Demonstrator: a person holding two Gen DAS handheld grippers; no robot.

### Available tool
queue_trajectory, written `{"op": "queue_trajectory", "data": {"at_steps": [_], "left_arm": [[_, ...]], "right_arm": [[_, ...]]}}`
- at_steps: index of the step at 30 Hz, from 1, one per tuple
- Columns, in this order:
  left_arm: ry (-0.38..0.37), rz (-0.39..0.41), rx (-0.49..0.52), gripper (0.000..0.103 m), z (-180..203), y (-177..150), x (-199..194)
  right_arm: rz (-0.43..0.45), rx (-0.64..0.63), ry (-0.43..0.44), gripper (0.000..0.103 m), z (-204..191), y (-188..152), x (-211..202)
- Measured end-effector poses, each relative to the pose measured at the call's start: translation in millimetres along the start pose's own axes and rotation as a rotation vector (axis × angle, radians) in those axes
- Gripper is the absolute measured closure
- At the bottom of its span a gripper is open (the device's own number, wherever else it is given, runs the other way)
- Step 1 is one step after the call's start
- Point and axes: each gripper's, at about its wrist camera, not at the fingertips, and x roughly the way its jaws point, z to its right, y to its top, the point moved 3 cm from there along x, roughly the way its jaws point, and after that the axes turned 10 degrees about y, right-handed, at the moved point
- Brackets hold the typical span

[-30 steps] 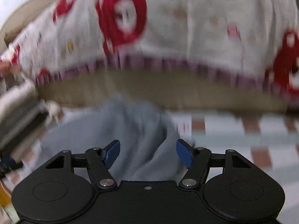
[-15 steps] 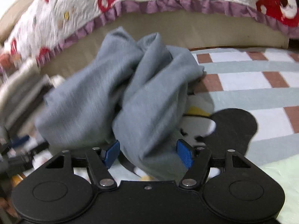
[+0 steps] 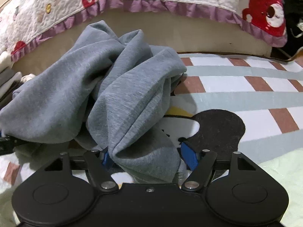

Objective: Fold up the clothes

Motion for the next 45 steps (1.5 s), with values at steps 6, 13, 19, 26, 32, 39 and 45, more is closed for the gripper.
{"op": "queue_trajectory", "data": {"at_steps": [6,13,19,26,32,39,45], "left_arm": [[0.072,-0.002,-0.017,0.019,3,8,6],[0.213,0.105,0.159,0.065,26,14,-3],[0.314,0.222,0.172,0.078,29,37,-30],[0.379,0.326,0.113,0.094,4,71,-53],[0.345,0.291,0.055,0.094,-16,81,-54],[0.223,0.31,-0.085,0.098,-48,90,-76],[0.304,0.394,-0.051,0.101,-81,116,-105]], "right_arm": [[0.021,-0.02,-0.042,0.027,-3,8,2],[0.03,-0.019,-0.027,0.031,-4,5,1],[0.077,-0.127,0.017,0.086,-15,-1,-12],[0.144,-0.187,-0.049,0.097,-8,7,-31],[0.193,-0.184,-0.158,0.099,13,17,-42],[0.243,-0.17,-0.209,0.099,46,25,-63],[0.249,-0.097,-0.137,0.099,93,35,-81]]}}
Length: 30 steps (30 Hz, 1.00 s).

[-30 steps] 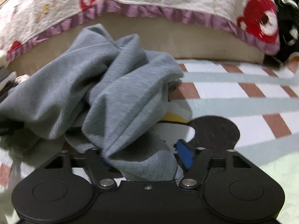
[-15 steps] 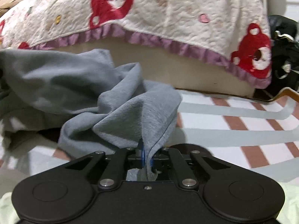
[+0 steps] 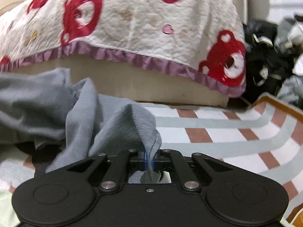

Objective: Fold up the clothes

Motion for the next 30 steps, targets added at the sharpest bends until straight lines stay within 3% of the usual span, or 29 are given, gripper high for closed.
{"op": "queue_trajectory", "data": {"at_steps": [2,5,10,16,23,27,28,29,30], "left_arm": [[0.004,0.002,0.019,0.101,-3,5,-1],[-0.004,0.024,0.052,0.101,-3,10,-6],[-0.046,0.018,-0.016,0.101,-9,0,-28],[-0.058,0.075,0.01,0.101,-18,-9,-41],[-0.008,0.113,-0.063,0.101,-48,16,-22],[-0.004,0.14,-0.175,0.101,-73,28,-27],[-0.019,0.142,-0.21,0.101,-78,28,-30],[-0.038,0.131,-0.229,0.101,-78,24,-32],[-0.054,0.118,-0.242,0.101,-78,19,-33]], "right_arm": [[0.011,0.021,0.034,0.099,11,9,-2],[0.011,-0.022,0.007,0.099,22,32,1],[0.009,-0.097,-0.044,0.099,40,72,6],[-0.031,-0.245,-0.103,0.099,46,82,15],[0.002,-0.328,-0.297,0.1,103,165,21],[0.003,-0.276,-0.376,0.098,154,201,37],[-0.013,-0.237,-0.373,0.095,168,204,47],[-0.032,-0.191,-0.355,0.084,178,202,58],[-0.071,-0.128,-0.332,0.079,190,196,72]]}}
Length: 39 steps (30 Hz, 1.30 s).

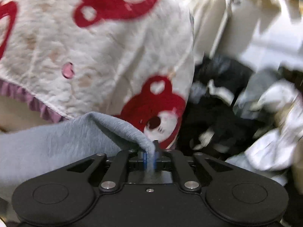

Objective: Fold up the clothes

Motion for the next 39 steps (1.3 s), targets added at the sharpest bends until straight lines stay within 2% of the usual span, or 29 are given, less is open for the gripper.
{"op": "queue_trajectory", "data": {"at_steps": [2,5,7,10,13,16,18,19,21,23,25,27,31,33,37,38,39], "left_arm": [[-0.014,-0.035,0.025,0.101,3,-17,-1],[-0.007,-0.07,0.092,0.101,7,-51,-1],[0.03,-0.106,0.138,0.102,8,-71,4],[0.046,-0.172,0.106,0.102,0,-87,16],[0.044,-0.205,0.051,0.101,-7,-90,23],[0.038,-0.209,0.027,0.101,-9,-90,23],[0.035,-0.205,0.035,0.101,-7,-92,21],[0.024,-0.205,0.034,0.101,-6,-92,20],[-0.024,-0.198,0.008,0.101,-6,-91,18],[-0.053,-0.19,-0.015,0.101,-6,-88,15],[-0.057,-0.187,-0.014,0.1,-6,-84,14],[-0.063,-0.189,-0.014,0.1,-6,-81,14],[-0.063,-0.195,-0.002,0.1,-3,-83,18],[-0.062,-0.191,0.006,0.1,-1,-87,19],[-0.056,-0.216,0.006,0.1,2,-92,22],[-0.062,-0.207,0.011,0.1,3,-90,20],[-0.069,-0.199,0.017,0.1,4,-87,19]], "right_arm": [[-0.064,0.082,0.013,0.072,-1,-19,28],[-0.148,0.119,0.024,0.072,-32,-60,51],[-0.169,0.097,0.079,0.071,-66,-83,54],[-0.138,-0.013,0.152,0.066,-118,-106,44],[-0.086,-0.076,0.292,0.066,-155,-114,22],[-0.061,-0.095,0.515,0.064,-185,-122,-13],[-0.062,-0.136,0.659,0.052,-209,-130,-37],[-0.068,-0.179,0.712,0.049,-224,-136,-47],[-0.077,-0.289,0.793,0.037,-256,-152,-64],[-0.05,-0.45,0.818,0.028,-290,-172,-77],[-0.026,-0.588,0.833,0.027,-320,-188,-84],[-0.042,-0.665,0.847,0.027,-344,-197,-80],[-0.067,-0.624,0.833,0.027,-370,-192,-56],[-0.071,-0.599,0.867,0.025,-385,-194,-48],[-0.065,-0.473,0.873,0.025,-394,-186,-36],[-0.063,-0.44,0.873,0.031,-396,-184,-33],[-0.061,-0.407,0.873,0.054,-398,-182,-30]]}}
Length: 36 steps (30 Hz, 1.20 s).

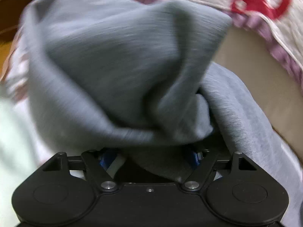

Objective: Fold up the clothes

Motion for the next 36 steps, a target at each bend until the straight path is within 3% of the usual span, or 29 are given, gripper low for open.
{"op": "queue_trajectory", "data": {"at_steps": [1,2,3,6,11,14,21,26,28,29,31,32,34,35,36], "left_arm": [[-0.008,0.008,0.007,0.101,1,2,-2],[-0.022,0.017,0.019,0.101,2,5,-4],[-0.033,0.026,0.032,0.101,3,8,-6],[-0.05,0.038,0.08,0.101,8,14,-9],[-0.115,0.022,0.034,0.101,20,17,-6],[-0.133,0.008,0.052,0.101,42,11,-4],[-0.249,-0.011,0.087,0.101,106,12,-25],[-0.366,0.011,0.098,0.101,147,21,-50],[-0.408,-0.013,0.089,0.101,160,21,-53],[-0.418,-0.021,0.084,0.101,166,19,-53],[-0.419,-0.022,0.079,0.101,176,14,-53],[-0.413,-0.019,0.075,0.101,180,11,-52],[-0.395,-0.017,0.052,0.101,183,8,-51],[-0.39,-0.025,0.039,0.101,183,9,-50],[-0.376,-0.035,0.032,0.101,181,10,-50]], "right_arm": [[0.015,0.028,-0.001,0.068,2,2,3],[0.029,0.056,-0.003,0.09,4,5,6],[0.044,0.084,-0.004,0.092,6,7,8],[0.102,0.164,0.004,0.094,12,9,-20],[0.146,0.207,-0.044,0.098,33,22,-79],[0.148,0.187,-0.098,0.1,46,22,-116],[0.158,0.142,-0.21,0.101,92,13,-184],[0.158,0.081,-0.384,0.103,121,15,-238],[0.14,0.137,-0.369,0.103,142,15,-267],[0.129,0.17,-0.355,0.102,154,15,-281],[0.126,0.166,-0.245,0.102,159,9,-293],[0.127,0.144,-0.181,0.097,154,3,-294],[0.075,0.108,-0.125,0.079,142,-11,-277],[0.041,0.089,-0.125,0.055,136,-19,-265],[0.011,0.061,-0.132,0.049,128,-29,-248]]}}
